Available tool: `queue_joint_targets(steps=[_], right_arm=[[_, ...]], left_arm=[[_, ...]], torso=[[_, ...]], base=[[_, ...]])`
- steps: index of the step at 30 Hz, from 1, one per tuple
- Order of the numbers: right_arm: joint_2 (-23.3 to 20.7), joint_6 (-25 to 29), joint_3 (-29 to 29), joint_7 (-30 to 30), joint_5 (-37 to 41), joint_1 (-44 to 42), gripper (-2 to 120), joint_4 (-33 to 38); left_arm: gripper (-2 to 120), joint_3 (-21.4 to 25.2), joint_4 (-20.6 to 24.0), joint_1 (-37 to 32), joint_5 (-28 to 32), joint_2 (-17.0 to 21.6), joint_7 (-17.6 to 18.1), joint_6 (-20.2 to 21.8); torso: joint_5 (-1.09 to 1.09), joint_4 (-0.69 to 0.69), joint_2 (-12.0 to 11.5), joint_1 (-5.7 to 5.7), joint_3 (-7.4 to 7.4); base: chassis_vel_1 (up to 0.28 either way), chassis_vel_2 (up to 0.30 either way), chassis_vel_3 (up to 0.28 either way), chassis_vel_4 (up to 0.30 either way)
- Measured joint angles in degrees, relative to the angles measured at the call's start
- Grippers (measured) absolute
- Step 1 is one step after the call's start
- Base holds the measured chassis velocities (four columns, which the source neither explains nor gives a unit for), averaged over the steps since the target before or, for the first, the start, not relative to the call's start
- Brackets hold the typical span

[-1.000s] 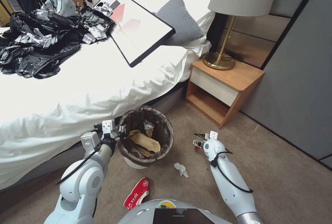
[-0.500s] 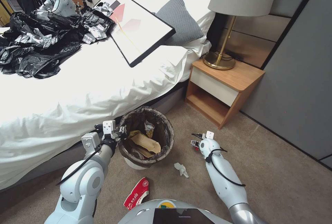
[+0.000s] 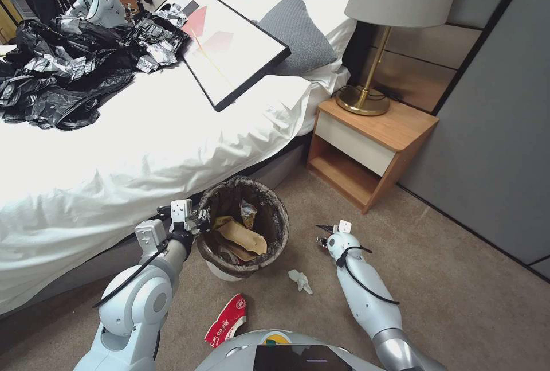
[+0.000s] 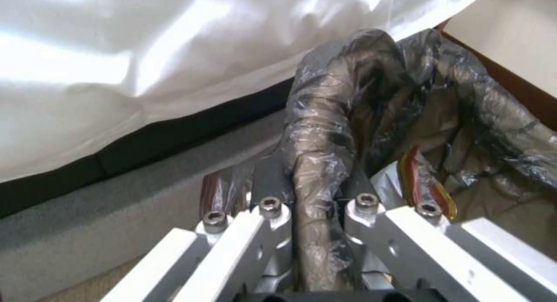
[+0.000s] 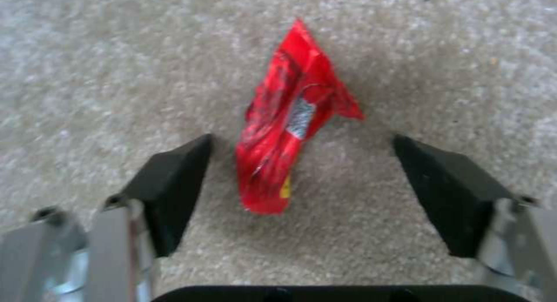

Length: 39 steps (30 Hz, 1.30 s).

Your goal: Pick up the trash bin, then pick up the garbage from the floor and place it into the trash bin.

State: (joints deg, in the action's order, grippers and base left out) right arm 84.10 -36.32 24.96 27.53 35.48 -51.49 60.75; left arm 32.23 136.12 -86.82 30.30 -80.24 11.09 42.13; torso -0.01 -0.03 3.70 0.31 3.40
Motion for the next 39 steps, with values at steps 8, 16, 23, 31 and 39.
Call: queue_joint_targets(steps=[8,16,23,31,39], right_arm=[[0.0,0.3,0.2,0.0,-0.1,-0.1,46,-0.2],[0.0,0.6,0.3,-0.4,0.1,-0.2,16,-0.3],[0.1,0.6,0.2,-0.7,0.2,-0.4,0,-0.2],[-0.1,0.7,0.4,-0.6,0.3,-1.0,0,0.1],[-1.3,0.4,0.7,0.5,1.7,-2.5,0,4.1]], left_arm=[[5,0.1,0.0,0.1,0.0,0.0,-0.1,0.0],[5,0.1,-0.2,0.2,-0.1,0.0,-0.2,0.0],[5,0.1,-0.2,0.2,-0.2,0.0,-0.4,0.0],[5,0.1,-0.3,0.3,-0.2,0.0,-0.6,0.0],[5,0.1,-0.4,0.2,-0.3,-0.1,-0.8,0.0]], torso=[[-0.06,-0.04,0.0,-0.02,-0.02],[0.04,0.0,0.0,0.0,0.0],[0.01,0.03,0.0,0.0,0.0],[0.02,0.02,0.0,0.0,0.0],[0.04,0.01,0.0,0.01,0.01]], base=[[0.0,0.0,0.0,0.0],[0.0,0.0,0.0,0.0],[0.0,0.0,0.0,0.0],[0.0,0.0,0.0,0.0],[0.0,0.0,0.0,0.0]])
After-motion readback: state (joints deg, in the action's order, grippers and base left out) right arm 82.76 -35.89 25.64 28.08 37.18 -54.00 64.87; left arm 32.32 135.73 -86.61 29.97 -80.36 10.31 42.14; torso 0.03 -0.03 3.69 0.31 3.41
